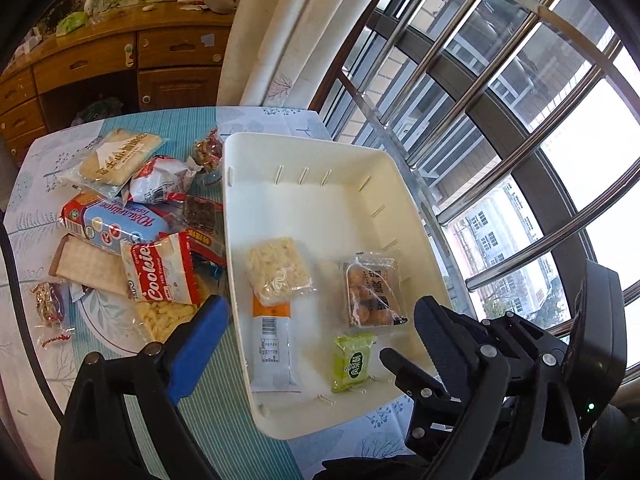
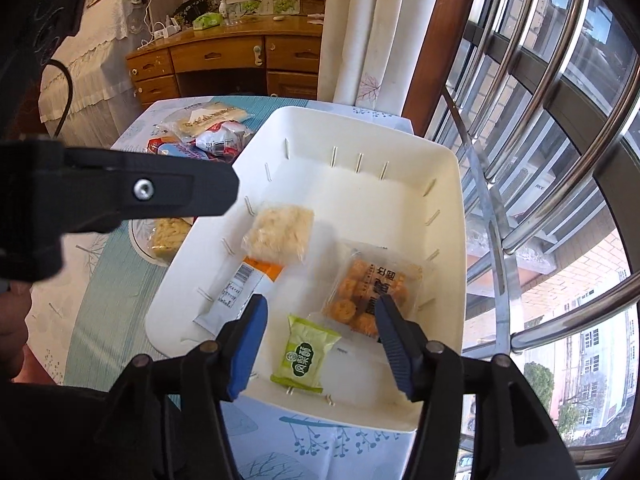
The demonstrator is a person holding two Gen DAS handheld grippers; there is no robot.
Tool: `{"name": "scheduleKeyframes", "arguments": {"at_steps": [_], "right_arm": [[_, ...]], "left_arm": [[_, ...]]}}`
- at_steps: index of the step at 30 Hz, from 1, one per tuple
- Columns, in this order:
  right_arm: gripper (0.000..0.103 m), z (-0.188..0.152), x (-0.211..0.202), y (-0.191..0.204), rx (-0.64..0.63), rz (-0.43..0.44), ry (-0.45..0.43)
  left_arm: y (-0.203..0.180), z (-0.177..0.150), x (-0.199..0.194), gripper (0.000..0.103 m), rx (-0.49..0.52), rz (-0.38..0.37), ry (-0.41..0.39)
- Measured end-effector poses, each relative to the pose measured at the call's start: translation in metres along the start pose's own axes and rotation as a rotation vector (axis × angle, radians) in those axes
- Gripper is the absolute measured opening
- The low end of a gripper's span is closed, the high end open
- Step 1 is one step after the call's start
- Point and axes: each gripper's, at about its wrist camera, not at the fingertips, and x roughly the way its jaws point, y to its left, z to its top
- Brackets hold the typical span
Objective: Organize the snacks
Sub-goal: 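Open both tools and withdraw them from the tray toward the snack pile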
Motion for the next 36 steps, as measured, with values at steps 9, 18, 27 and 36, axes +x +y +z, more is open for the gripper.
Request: {"name": "scheduleKeyframes", "arguments": {"at_steps": [9, 18, 27, 36], "right_arm": [[0.057, 0.005, -0.006, 0.021, 0.047, 0.042, -0.014], [0.057, 0.011, -0.006, 0.065, 0.16, 0.089, 0.01], [0.057, 0.023, 0.004, 0.118, 0.294, 0.147, 0.035], [0.057, 0.028, 0.018, 0.158, 0.456, 0.156, 0.068]], "left_arm": [[0.029, -0.014, -0.036, 0.093, -0.035, 0.025, -0.044], [0.079, -0.033, -0.075, 0.093, -0.04, 0.049, -0.013], [0.138, -0.052, -0.12, 0.093, -0.015, 0.074, 0.03], [0.194, -0.054, -0.144, 0.093, -0.004, 0.088, 0.063]]}}
